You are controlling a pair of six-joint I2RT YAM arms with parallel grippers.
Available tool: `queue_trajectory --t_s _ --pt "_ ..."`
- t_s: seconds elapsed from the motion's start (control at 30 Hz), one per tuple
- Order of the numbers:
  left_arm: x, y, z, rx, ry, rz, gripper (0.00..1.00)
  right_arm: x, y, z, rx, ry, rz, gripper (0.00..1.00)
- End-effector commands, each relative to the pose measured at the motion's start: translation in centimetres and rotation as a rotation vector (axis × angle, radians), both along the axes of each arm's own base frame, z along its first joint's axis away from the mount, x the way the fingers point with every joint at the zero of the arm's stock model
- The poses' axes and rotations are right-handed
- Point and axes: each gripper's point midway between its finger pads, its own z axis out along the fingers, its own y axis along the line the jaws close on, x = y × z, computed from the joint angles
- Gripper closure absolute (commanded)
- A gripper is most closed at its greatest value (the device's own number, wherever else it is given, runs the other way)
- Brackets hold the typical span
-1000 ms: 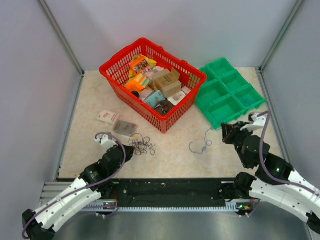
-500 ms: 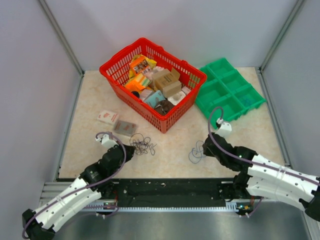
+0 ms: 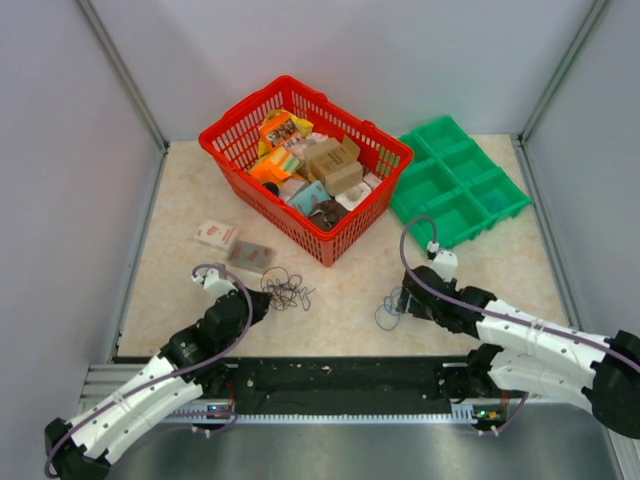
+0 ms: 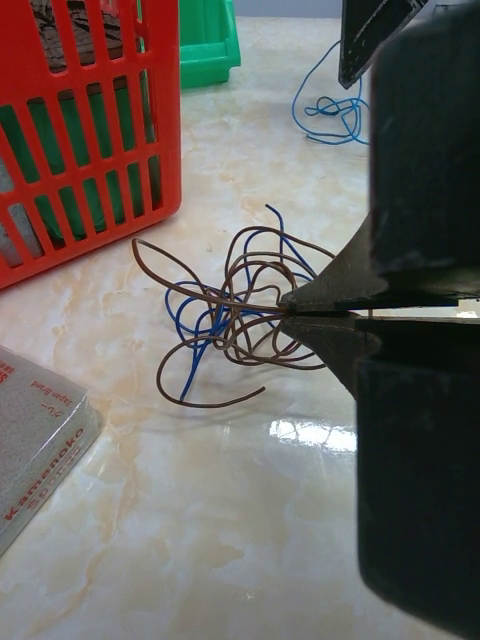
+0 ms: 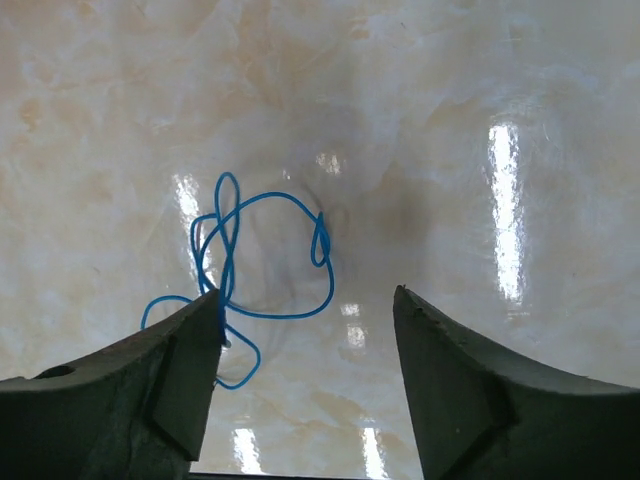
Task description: Untangle the cables
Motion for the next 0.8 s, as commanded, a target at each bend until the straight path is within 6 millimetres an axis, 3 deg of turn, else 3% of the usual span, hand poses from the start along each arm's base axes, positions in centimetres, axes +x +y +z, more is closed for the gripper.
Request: queue_trajectory --t_s 0.0,0.13,0.37,0.47,0.63,0.77 --pt "0.4 -0.5 0.8 -0.037 -0.033 -0.002 1.0 1.1 1.0 0.5 -0.004 -0.016 0.051 0.24" --pt "0.4 -0.5 0.6 -0.034 -0.029 -0.003 1.0 1.4 2.0 0.0 -0.031 0.003 0.121 0.14" --pt "0.5 -0.7 0.6 -0.036 -0.027 -0.009 1.0 1.6 3.4 -1.9 -0.084 0.098 0.181 0.16" --pt "0.4 -0.6 0.5 -0.035 -0.027 -0.007 1.0 1.5 3.6 -2.4 -0.092 0.122 0.189 0.27" --pt "0.4 -0.6 0.4 -0.035 -0.028 -0.008 1.0 1.4 3.5 -2.6 -0.101 0.129 0.191 0.66" --pt "0.5 -0.7 0.5 -0.037 -0.032 -0.01 1.0 1.5 3.4 -2.7 -0.112 0.126 0.183 0.84"
